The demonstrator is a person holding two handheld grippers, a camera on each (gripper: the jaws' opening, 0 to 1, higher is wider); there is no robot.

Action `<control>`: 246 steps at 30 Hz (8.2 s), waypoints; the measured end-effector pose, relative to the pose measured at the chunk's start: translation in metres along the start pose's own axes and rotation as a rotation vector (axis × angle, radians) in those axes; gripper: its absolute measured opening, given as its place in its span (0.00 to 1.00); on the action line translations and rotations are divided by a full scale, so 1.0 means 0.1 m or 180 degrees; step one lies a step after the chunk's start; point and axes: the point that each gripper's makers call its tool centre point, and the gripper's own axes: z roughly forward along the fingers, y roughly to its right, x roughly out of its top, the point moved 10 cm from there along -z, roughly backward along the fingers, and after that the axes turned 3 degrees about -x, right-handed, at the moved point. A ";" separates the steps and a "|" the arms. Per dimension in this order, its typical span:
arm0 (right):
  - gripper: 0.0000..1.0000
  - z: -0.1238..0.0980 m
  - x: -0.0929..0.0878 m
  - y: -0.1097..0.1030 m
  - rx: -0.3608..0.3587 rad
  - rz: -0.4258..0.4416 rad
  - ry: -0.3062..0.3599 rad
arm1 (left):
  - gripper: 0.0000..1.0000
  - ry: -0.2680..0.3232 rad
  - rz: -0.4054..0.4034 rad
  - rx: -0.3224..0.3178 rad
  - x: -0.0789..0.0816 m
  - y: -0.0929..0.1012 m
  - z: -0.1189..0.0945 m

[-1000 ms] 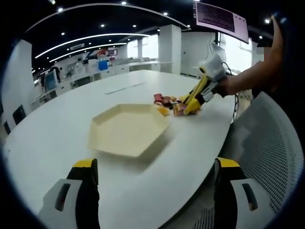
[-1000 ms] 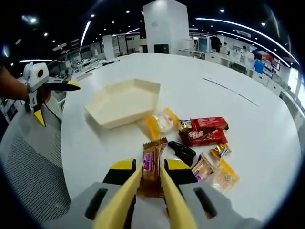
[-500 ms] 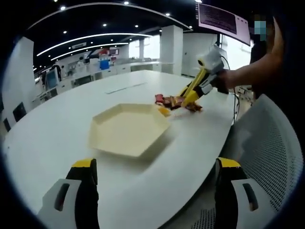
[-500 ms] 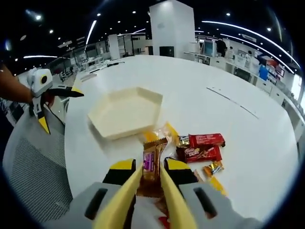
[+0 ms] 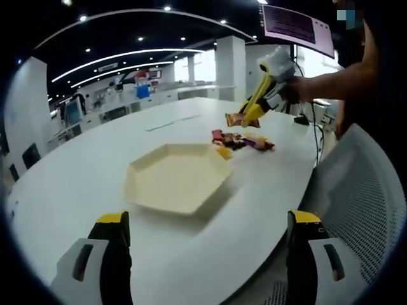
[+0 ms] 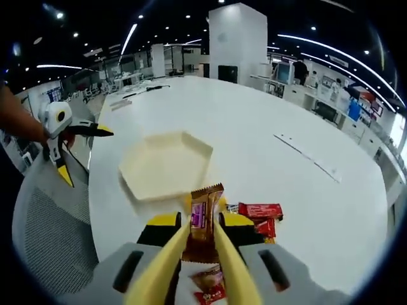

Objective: Place the target food into the container with the food tongs after gripping and lifting it, then release it inside without dropping or visibly crushing the food.

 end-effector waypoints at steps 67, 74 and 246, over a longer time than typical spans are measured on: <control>0.23 1.17 1.15 -0.64 0.0711 -0.0391 0.0028 | 0.98 -0.0220 0.0139 0.0077 -0.06 -0.02 0.01; 0.24 1.18 1.14 -0.64 0.0703 -0.0373 0.0034 | 0.97 -0.0234 0.0142 0.0062 -0.06 -0.02 0.02; 0.28 -0.34 -1.05 0.42 -0.0922 0.0668 -0.0364 | 0.96 -0.0113 0.0181 0.0230 -0.05 -0.08 -0.03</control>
